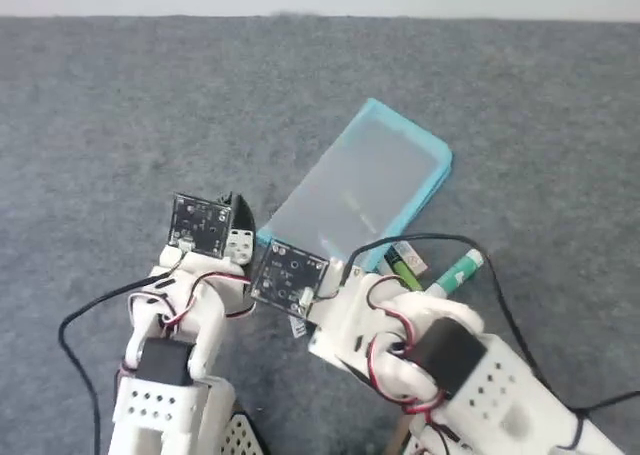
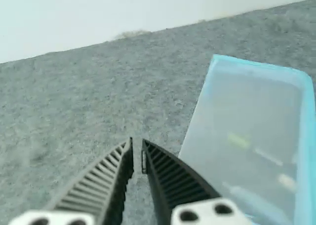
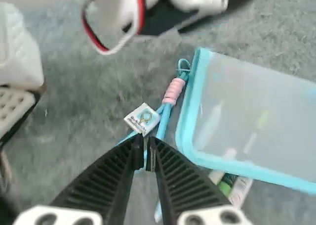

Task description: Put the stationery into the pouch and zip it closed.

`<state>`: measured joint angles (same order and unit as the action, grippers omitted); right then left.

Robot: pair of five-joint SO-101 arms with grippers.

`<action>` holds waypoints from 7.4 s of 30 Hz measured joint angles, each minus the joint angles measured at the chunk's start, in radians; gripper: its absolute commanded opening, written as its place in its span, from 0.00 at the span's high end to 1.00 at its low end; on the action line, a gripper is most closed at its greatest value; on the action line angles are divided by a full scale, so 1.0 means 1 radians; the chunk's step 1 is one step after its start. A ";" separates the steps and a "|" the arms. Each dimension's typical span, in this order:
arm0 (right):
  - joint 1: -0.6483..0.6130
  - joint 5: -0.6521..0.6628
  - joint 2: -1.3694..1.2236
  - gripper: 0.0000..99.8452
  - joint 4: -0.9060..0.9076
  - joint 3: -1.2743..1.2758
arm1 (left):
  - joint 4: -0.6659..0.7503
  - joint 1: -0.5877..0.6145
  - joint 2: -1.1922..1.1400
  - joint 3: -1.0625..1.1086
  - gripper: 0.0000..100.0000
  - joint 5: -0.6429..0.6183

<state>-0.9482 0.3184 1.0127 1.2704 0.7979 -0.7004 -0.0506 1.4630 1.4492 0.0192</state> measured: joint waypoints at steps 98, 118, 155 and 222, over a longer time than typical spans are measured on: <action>0.278 0.058 -0.295 0.99 0.256 -0.362 | -0.489 -0.153 -0.100 -0.370 0.72 0.123; 0.193 0.055 -0.292 0.99 0.345 -0.404 | -0.319 -0.160 -0.129 -0.301 0.72 0.118; 0.098 0.058 -0.169 0.99 0.479 -0.577 | 0.060 -0.158 -0.221 -0.051 0.90 0.048; 0.040 -0.279 -1.537 0.83 -0.034 -0.925 | -0.701 0.904 -1.312 -1.686 0.93 0.321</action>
<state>-0.9083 0.0391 -0.5247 1.2367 -0.1274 -1.4016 0.8531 0.1511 -0.2371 0.3399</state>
